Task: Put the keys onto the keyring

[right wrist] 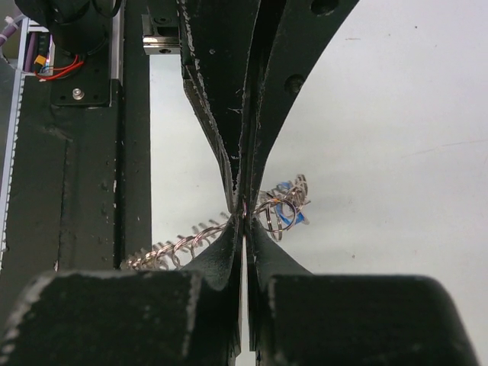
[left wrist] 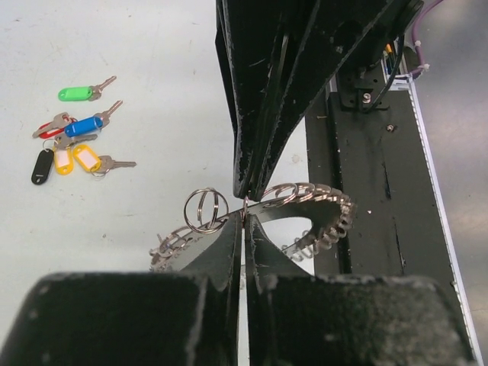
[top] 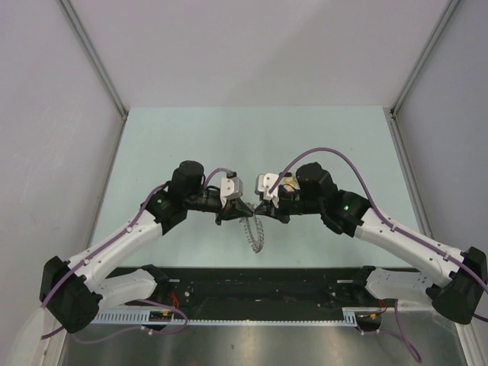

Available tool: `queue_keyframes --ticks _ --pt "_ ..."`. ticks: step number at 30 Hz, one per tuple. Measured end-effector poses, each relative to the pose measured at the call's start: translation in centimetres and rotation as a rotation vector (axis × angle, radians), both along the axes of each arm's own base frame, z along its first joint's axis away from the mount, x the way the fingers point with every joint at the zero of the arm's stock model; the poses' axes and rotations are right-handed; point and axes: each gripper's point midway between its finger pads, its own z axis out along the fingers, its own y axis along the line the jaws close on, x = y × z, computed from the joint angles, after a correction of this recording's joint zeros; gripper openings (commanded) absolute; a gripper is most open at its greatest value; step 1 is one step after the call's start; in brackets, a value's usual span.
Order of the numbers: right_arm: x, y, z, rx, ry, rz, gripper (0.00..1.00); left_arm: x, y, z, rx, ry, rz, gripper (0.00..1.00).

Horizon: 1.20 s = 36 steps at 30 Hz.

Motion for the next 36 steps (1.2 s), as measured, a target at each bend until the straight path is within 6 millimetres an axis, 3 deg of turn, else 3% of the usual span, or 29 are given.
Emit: queue_keyframes --ticks 3,4,7,13,18,23,29,36 --pt "0.1 0.0 -0.1 -0.001 0.006 -0.014 0.24 0.2 0.0 0.0 0.004 -0.002 0.011 0.0" --pt "0.2 -0.1 0.0 0.0 0.014 -0.025 0.38 0.3 0.0 0.0 0.004 -0.006 0.015 0.0" --pt "0.8 -0.3 0.5 0.018 0.027 -0.071 0.56 0.6 0.1 -0.2 0.011 -0.006 0.038 0.0" --pt "3.8 -2.6 2.8 0.097 0.056 -0.273 0.74 1.0 0.3 -0.6 0.017 -0.014 0.071 0.0" --pt "6.7 -5.2 3.2 0.129 0.1 -0.471 0.79 1.3 0.4 -0.5 0.017 -0.024 0.084 0.0" --pt "10.2 -8.1 1.8 0.119 0.163 -0.699 0.79 1.5 0.5 -0.4 0.019 -0.034 0.1 0.0" --pt "15.0 -11.9 -3.7 0.013 0.275 -0.972 0.75 1.9 1.1 -1.2 0.059 -0.021 0.15 0.0" --pt "17.2 -14.8 -11.2 -0.156 0.412 -1.131 0.7 2.3 3.0 -1.9 0.141 0.01 0.267 0.0"
